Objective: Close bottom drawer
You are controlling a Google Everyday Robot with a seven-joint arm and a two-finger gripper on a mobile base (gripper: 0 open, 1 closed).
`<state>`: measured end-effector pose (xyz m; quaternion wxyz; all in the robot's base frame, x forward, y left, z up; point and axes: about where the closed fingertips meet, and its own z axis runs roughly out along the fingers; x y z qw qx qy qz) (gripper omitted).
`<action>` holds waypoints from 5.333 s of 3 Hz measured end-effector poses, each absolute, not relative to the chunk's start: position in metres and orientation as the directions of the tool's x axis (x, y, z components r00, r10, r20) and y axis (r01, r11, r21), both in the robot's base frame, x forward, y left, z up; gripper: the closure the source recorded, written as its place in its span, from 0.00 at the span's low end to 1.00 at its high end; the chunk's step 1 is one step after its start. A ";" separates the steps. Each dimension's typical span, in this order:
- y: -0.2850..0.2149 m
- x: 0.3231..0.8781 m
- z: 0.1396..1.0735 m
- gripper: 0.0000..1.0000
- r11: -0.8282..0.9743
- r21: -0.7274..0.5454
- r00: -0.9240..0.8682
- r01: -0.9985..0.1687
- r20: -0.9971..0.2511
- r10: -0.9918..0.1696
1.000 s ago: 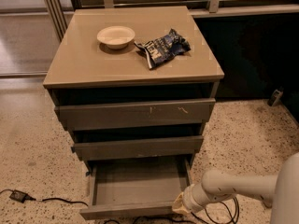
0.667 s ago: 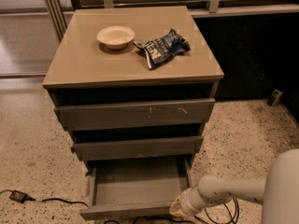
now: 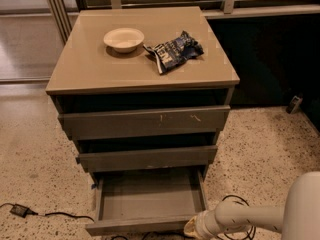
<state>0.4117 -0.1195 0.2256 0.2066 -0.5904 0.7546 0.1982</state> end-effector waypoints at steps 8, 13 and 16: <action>-0.114 0.454 0.177 0.00 0.231 -0.028 -0.181 -0.972 -0.538 -0.824; -0.077 0.584 0.189 0.43 0.122 -0.193 0.005 -0.974 -0.552 -0.834; -0.076 0.584 0.189 0.00 0.122 -0.193 0.005 -0.974 -0.552 -0.834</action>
Offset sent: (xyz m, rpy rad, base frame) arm 0.0209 -0.0050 -0.0524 -0.0704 -0.0726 0.0064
